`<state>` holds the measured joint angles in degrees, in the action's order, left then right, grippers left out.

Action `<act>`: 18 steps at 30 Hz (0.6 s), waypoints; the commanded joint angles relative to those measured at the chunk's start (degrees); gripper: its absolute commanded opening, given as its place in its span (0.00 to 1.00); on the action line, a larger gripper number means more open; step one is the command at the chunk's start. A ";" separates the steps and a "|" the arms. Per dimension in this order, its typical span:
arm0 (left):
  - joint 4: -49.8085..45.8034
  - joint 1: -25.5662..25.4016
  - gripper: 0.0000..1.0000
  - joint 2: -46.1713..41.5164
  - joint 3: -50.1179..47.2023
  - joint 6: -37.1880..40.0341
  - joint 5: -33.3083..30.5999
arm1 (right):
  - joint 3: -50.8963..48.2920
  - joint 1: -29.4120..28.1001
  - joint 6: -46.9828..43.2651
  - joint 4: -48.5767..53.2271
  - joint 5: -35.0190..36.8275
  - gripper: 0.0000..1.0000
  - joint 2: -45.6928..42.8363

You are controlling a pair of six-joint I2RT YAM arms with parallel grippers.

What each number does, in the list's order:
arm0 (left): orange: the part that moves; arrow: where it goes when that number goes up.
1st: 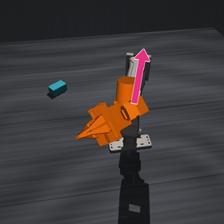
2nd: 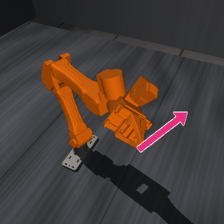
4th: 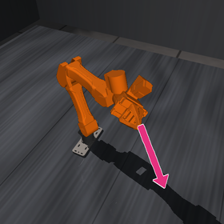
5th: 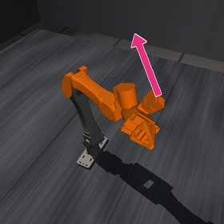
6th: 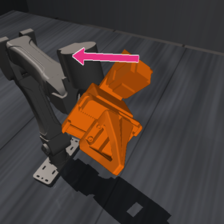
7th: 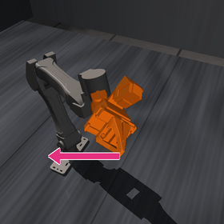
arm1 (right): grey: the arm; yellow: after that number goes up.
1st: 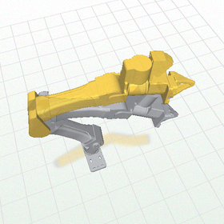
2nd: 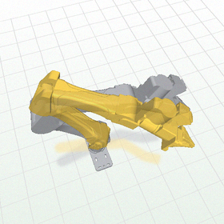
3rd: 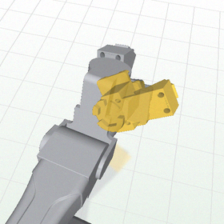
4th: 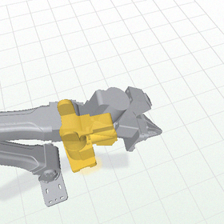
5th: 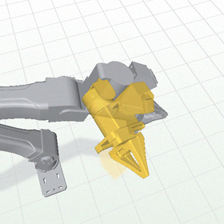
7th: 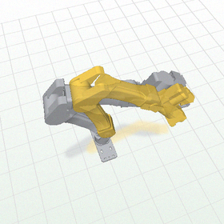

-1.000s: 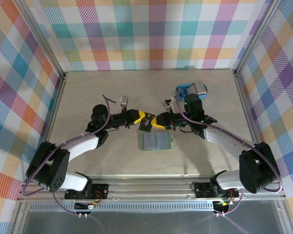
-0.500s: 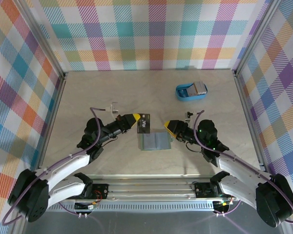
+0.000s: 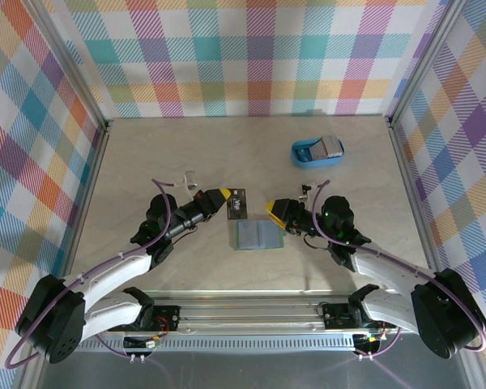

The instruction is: Put the credit cards into the card holder

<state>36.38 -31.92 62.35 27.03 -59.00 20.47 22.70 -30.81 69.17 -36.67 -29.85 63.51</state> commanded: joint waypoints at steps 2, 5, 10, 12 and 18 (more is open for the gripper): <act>4.04 -1.10 0.00 1.39 2.54 -0.24 0.10 | 4.49 -0.22 0.54 -4.49 -5.24 0.59 3.11; 3.05 -1.30 0.00 1.63 3.24 -0.08 0.23 | 5.77 -0.22 2.07 -6.10 -6.37 0.59 5.63; 1.64 -1.39 0.00 1.53 3.56 0.69 0.55 | 6.12 -0.21 5.44 -14.48 -8.54 0.56 10.27; 1.51 -1.39 0.00 1.41 3.41 0.82 0.18 | 6.72 -0.22 6.65 -17.35 -9.86 0.52 12.43; 2.07 -1.54 0.00 1.53 3.13 0.44 0.10 | 7.95 -0.35 10.44 -26.15 -12.37 0.42 17.53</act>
<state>36.53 -32.62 64.10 29.19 -58.98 20.45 28.27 -30.81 77.30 -54.85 -39.55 79.99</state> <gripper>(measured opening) 0.049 0.428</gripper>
